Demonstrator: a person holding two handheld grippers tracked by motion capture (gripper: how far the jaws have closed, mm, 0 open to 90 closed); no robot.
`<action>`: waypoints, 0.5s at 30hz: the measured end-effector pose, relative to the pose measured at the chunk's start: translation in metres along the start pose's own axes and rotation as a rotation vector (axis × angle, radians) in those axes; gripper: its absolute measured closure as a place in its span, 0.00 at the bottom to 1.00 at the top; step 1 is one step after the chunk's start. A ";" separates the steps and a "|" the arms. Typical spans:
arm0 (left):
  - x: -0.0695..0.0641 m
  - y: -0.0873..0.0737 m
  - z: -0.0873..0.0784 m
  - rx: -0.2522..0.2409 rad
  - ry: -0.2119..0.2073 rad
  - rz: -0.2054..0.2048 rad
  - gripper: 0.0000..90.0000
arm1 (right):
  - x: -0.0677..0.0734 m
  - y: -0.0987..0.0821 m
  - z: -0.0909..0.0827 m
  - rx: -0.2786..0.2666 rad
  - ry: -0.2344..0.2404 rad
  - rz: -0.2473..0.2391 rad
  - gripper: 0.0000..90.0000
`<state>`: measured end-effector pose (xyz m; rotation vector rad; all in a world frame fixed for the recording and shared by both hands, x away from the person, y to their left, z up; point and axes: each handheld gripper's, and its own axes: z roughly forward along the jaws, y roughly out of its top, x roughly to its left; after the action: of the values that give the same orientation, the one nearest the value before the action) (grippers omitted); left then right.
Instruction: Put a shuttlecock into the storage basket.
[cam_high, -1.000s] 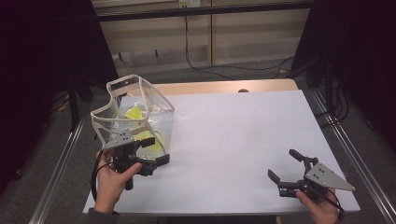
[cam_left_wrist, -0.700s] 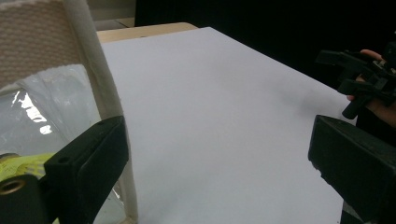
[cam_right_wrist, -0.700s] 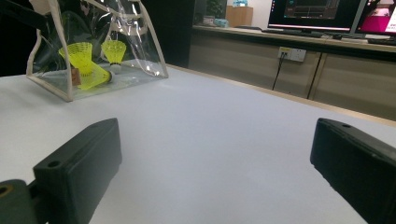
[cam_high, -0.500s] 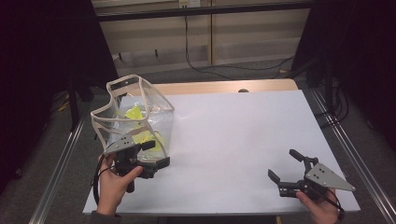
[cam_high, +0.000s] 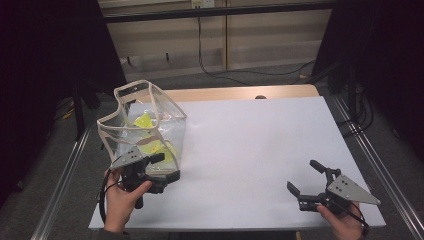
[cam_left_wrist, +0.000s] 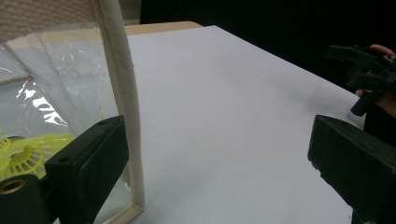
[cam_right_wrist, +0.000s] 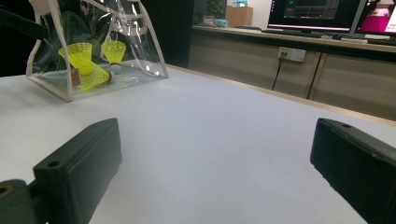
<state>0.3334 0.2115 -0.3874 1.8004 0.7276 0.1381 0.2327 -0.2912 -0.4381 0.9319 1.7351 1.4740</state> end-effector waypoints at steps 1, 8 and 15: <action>0.000 0.000 0.000 -0.001 0.000 -0.001 0.06 | 0.000 0.000 0.000 0.000 0.000 0.000 0.02; 0.000 -0.003 0.000 -0.004 0.011 0.001 0.06 | 0.000 0.000 0.000 0.000 0.001 -0.001 0.02; 0.001 -0.007 0.000 -0.005 0.014 -0.001 0.06 | 0.000 0.000 0.000 0.000 0.001 -0.001 0.02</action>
<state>0.3311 0.2134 -0.3935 1.7960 0.7374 0.1511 0.2327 -0.2911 -0.4381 0.9307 1.7356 1.4742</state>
